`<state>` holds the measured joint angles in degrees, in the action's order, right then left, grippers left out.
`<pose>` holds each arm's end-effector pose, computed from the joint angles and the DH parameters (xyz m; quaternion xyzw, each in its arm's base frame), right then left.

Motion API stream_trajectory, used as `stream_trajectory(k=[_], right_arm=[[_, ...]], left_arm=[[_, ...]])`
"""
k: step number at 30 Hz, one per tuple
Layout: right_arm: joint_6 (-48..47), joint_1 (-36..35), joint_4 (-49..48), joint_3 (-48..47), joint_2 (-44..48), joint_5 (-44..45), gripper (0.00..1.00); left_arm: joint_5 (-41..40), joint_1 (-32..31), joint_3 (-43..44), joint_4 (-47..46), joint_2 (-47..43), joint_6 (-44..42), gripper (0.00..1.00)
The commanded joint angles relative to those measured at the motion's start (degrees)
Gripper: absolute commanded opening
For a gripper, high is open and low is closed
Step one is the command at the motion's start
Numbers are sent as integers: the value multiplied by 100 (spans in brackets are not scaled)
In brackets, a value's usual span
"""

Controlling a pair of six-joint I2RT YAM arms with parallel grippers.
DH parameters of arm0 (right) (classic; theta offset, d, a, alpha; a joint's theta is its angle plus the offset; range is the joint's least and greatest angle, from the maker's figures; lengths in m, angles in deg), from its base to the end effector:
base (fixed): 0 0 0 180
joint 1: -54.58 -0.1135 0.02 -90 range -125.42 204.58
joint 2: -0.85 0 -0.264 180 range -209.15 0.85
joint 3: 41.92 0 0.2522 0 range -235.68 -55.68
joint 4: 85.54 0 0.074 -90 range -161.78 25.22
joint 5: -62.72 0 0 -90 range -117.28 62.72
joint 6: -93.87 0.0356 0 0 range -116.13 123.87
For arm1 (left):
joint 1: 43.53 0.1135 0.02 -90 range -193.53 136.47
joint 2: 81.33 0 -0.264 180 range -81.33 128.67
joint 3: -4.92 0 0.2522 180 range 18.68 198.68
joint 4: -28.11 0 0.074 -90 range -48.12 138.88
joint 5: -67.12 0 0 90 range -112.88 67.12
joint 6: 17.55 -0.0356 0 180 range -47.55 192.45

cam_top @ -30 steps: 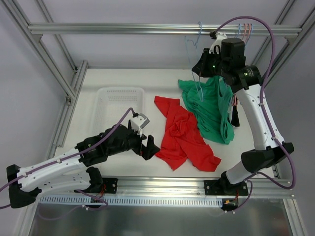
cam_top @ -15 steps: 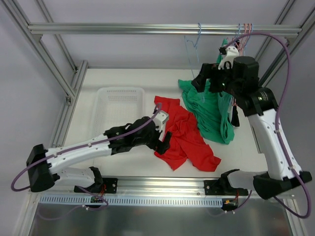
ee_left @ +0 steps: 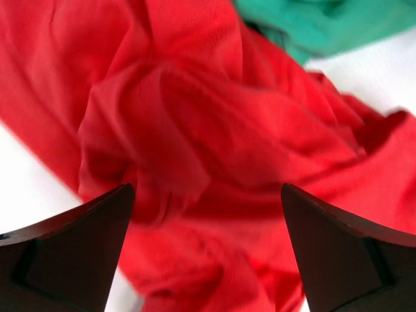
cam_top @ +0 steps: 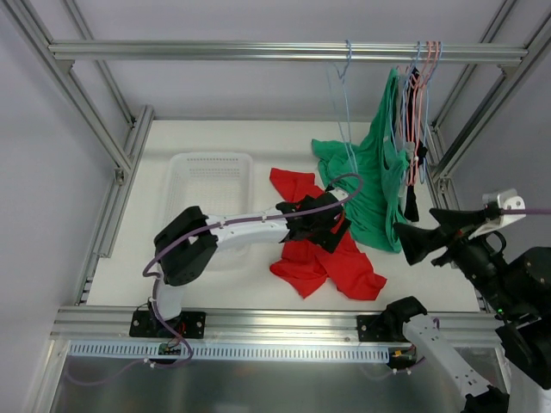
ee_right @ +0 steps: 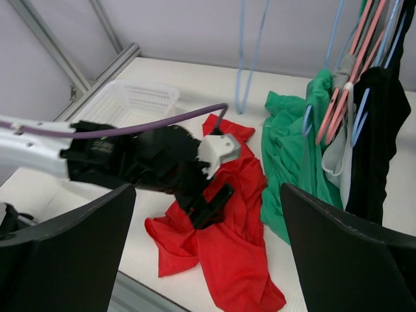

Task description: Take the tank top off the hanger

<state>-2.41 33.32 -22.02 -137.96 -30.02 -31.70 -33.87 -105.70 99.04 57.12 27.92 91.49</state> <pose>0.0072 0.0057 0.4810 -0.1926 0.6697 0.1201 0.7071 0.2061 -0.3759 0.2210 0.3023 0.8663 -0.1854 0.3518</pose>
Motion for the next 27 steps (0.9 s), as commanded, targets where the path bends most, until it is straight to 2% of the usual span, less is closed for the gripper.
stream_trajectory(k=[1, 5, 7, 9, 10, 11, 15, 18, 23, 27], right_arm=[[-171, 25, 412, 160, 213, -567, 100], [-198, 8, 456, 151, 520, -1025, 100], [-276, 16, 447, 151, 644, -1296, 99], [-321, 16, 430, 160, 705, -1612, 99], [-356, 25, 438, 168, 732, -1684, 99], [-365, 8, 430, 177, 749, -1710, 99], [-409, 7, 430, 221, 846, -1571, 100], [-418, 7, 377, 309, 872, -1448, 99], [-391, 7, 289, 493, 899, -1228, 100], [-382, -1, 271, 485, 881, -1096, 99]], left_arm=[[-360, 74, 507, -4, 534, 19, 99], [-518, 74, 472, -30, 1088, 642, 99], [-650, 65, 210, -100, 1194, 854, 91], [-869, 56, -28, -241, 1125, 1082, 31], [-1001, 39, -307, -241, 942, 1197, 6], [-1124, 30, -458, -233, 783, 1372, 0], [-1739, -5, -1249, -233, -411, 1602, 0], [-2039, -23, -1532, -215, -1814, 1304, 0], [-2258, -23, -1269, -119, -3198, 523, 0], [-2522, -14, -446, 215, -3919, -40, 0]])
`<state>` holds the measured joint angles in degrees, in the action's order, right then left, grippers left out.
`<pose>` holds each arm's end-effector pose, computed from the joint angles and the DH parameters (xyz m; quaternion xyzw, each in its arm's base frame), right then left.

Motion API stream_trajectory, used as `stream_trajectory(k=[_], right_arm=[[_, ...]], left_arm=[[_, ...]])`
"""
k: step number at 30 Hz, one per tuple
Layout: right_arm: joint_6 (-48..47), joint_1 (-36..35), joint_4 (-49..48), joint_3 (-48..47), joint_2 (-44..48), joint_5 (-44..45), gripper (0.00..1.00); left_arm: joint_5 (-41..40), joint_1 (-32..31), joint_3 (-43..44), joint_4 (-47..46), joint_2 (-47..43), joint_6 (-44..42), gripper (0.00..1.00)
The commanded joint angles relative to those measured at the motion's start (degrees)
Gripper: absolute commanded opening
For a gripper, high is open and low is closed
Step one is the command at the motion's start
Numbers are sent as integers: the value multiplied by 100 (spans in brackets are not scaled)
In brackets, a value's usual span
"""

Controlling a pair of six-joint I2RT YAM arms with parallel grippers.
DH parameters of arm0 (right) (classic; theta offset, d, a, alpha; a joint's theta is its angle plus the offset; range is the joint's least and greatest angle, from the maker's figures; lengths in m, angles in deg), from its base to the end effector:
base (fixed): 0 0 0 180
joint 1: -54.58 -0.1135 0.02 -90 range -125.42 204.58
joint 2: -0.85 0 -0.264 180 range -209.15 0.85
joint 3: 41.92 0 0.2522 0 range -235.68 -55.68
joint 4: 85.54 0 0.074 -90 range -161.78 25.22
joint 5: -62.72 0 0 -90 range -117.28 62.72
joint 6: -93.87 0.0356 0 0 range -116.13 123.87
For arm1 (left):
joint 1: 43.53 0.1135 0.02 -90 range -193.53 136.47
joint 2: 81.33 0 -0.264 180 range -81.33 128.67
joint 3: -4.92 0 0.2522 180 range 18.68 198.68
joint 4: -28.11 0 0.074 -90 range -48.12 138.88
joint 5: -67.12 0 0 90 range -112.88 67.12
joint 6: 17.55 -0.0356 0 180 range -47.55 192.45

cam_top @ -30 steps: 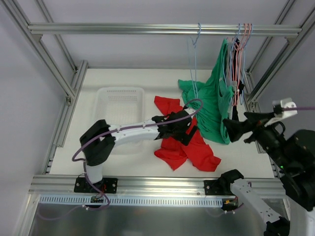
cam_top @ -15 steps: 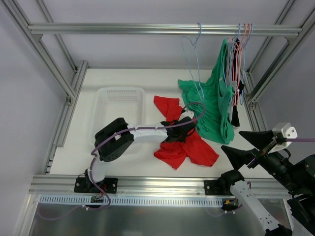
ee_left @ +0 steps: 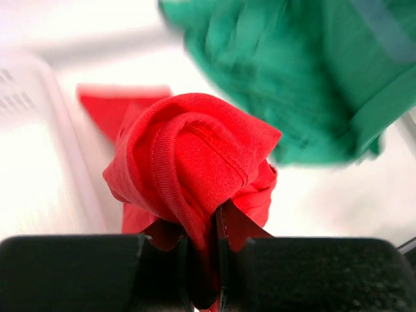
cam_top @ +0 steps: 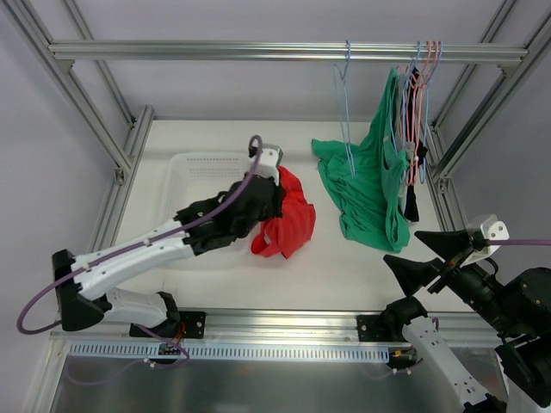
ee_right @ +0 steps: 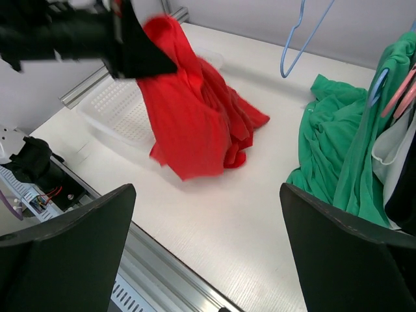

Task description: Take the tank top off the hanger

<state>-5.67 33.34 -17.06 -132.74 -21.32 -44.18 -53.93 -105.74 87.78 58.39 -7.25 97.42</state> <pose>-0.0267 0.0007 0.4483 -0.2857 0.6457 0.1746 0.6862 0.1533 -0.2516 0.3676 0.1115 0.8028 -0.2136 0.5453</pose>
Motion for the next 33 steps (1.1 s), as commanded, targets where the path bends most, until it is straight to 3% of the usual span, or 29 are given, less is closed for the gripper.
stream_trajectory(k=[1, 5, 9, 12, 19, 27, 33], right_arm=[[-65, 5, -234, -37, 11, 161, 100], [-22, -4, -295, -38, -24, 179, 99], [57, -3, -374, -55, -41, 161, 99], [49, 5, -383, -73, -33, 205, 100], [66, 5, -401, -46, -76, 214, 99], [128, 5, -541, 121, -94, 117, 100], [119, -4, -567, 226, -85, 126, 99]], left_arm=[[-595, -10, 858, 176, -464, -738, 0], [-1052, 191, 1815, 597, -536, -1389, 0], [-755, 1138, 2965, 1264, -369, -1381, 0], [-640, 1536, 3284, 1608, -394, -1276, 0], [-26, 2432, 3084, 1803, -571, -925, 0], [1100, 3680, 1942, 1768, -334, -160, 0], [1565, 3752, 1826, 1724, -254, -89, 0]])
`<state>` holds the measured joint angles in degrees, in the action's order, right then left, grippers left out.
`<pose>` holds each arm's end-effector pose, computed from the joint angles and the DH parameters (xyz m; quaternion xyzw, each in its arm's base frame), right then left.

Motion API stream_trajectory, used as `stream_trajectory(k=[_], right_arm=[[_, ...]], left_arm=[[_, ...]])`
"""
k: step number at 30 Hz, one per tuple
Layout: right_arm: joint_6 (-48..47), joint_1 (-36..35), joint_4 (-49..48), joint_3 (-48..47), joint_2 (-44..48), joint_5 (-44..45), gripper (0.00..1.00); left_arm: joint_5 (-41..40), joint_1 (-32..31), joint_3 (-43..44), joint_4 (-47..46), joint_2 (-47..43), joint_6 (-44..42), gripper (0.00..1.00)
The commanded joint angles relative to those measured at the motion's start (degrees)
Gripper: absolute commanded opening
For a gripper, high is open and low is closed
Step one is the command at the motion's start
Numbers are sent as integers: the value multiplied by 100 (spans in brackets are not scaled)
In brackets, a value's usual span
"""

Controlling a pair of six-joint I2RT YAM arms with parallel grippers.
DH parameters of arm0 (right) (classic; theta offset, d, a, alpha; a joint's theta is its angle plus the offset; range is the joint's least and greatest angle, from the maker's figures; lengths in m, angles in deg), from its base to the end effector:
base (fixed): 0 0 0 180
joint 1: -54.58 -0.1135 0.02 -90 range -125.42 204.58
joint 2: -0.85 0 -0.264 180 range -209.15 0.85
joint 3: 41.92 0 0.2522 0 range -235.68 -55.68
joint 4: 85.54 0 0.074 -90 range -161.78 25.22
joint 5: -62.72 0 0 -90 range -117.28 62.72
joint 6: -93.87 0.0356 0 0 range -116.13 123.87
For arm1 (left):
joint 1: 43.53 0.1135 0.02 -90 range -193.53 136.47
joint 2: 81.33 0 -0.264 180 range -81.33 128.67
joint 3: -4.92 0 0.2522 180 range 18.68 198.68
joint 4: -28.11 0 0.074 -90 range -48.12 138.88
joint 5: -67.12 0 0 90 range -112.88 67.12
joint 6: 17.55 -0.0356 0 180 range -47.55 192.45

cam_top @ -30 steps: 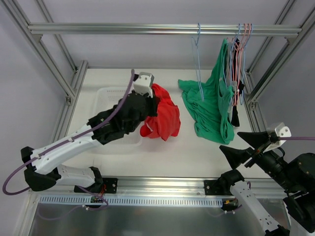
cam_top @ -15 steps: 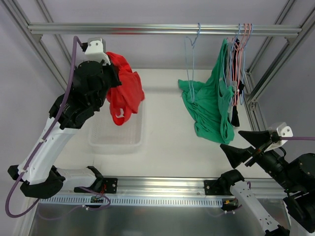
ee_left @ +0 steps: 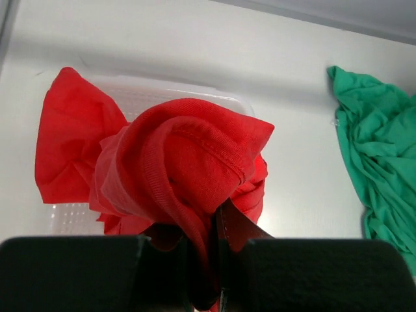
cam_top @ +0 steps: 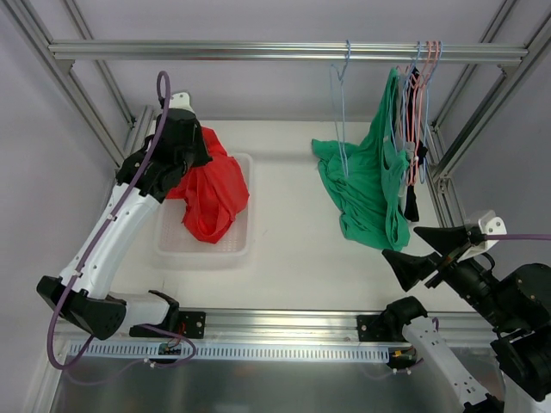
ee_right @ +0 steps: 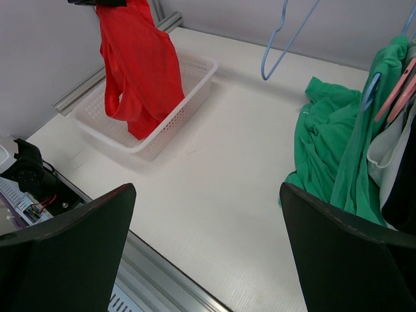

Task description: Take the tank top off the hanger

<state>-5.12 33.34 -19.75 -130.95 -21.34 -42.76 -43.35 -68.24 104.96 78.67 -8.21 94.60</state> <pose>-0.0193 0.0027 0.4471 -0.2738 0.6451 0.1693 0.6930 0.2474 -0.1001 0.4373 -0.0788 0.8256 -0.0777 0.5533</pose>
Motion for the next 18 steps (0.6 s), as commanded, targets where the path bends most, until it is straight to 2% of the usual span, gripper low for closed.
stream_trajectory(k=[1, 7, 10, 18], right_arm=[[73, 5, -307, 82, -109, -16, 99], [108, 5, -439, 222, -127, -77, 100], [152, 5, -492, 266, -136, -104, 99], [214, -3, -580, 337, -118, -174, 100]], left_arm=[[544, 1, 126, -313, -158, 210, 0], [974, 1, 512, -331, -342, 79, 0], [765, -8, 723, -314, -422, -26, 0], [140, 255, -119, -313, -352, 359, 0]])
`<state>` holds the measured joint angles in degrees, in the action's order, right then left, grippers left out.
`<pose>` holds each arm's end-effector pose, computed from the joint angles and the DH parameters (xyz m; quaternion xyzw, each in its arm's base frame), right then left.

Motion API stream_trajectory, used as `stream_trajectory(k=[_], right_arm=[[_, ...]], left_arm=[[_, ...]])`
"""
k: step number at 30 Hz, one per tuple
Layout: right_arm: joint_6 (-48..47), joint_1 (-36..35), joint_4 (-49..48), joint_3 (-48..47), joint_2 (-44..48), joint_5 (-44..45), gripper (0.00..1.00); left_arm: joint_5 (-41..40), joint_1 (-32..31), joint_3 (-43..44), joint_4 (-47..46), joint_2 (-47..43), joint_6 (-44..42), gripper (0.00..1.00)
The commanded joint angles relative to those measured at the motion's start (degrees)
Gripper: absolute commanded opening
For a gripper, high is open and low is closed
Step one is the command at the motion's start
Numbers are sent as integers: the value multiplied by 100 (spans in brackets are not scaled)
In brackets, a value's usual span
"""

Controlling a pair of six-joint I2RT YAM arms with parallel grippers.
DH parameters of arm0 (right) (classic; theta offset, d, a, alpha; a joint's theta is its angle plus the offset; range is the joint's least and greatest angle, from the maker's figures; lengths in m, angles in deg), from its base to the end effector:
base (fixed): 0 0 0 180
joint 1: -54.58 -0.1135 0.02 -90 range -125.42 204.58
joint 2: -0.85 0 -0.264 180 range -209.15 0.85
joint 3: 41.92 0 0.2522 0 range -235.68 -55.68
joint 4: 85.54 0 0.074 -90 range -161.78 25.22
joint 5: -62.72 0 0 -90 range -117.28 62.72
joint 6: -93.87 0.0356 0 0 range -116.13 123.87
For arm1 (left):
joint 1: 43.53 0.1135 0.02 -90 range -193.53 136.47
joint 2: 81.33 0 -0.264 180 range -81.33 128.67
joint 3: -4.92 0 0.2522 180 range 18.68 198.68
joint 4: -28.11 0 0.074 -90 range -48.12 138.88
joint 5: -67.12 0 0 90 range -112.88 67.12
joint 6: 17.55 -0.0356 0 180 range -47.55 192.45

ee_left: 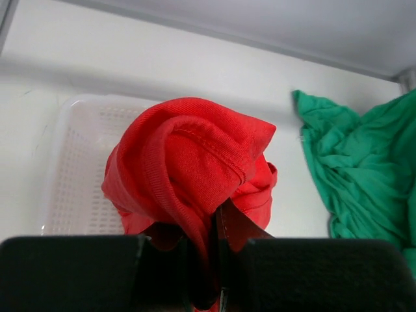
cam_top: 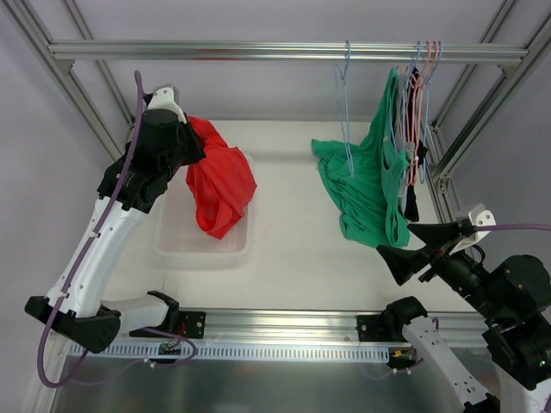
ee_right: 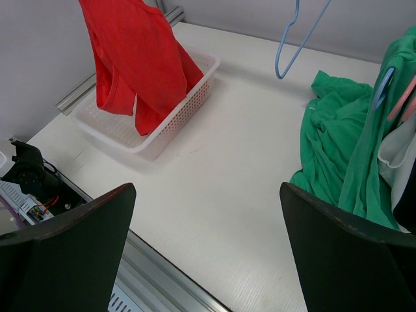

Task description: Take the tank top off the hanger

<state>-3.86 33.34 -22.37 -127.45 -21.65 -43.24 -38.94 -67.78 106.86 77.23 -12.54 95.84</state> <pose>-0.0048 0.0087 0.4390 -0.2703 0.6543 0.1799 0.6830 0.2226 -0.0895 0.4678 -0.0782 0.7913 -0.1387 0.5904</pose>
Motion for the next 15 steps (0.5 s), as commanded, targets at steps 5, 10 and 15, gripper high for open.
stream_trajectory(k=[5, 10, 15], right_arm=[[70, 5, -309, -57, -88, -126, 99], [87, 5, -318, -30, -201, -65, 99], [535, 5, -309, -372, -763, 1358, 99]], left_arm=[[-460, 587, -696, -169, 345, 525, 0], [-759, 755, -785, -169, 705, 657, 0], [-4, 755, -1004, -187, 1496, 709, 0]])
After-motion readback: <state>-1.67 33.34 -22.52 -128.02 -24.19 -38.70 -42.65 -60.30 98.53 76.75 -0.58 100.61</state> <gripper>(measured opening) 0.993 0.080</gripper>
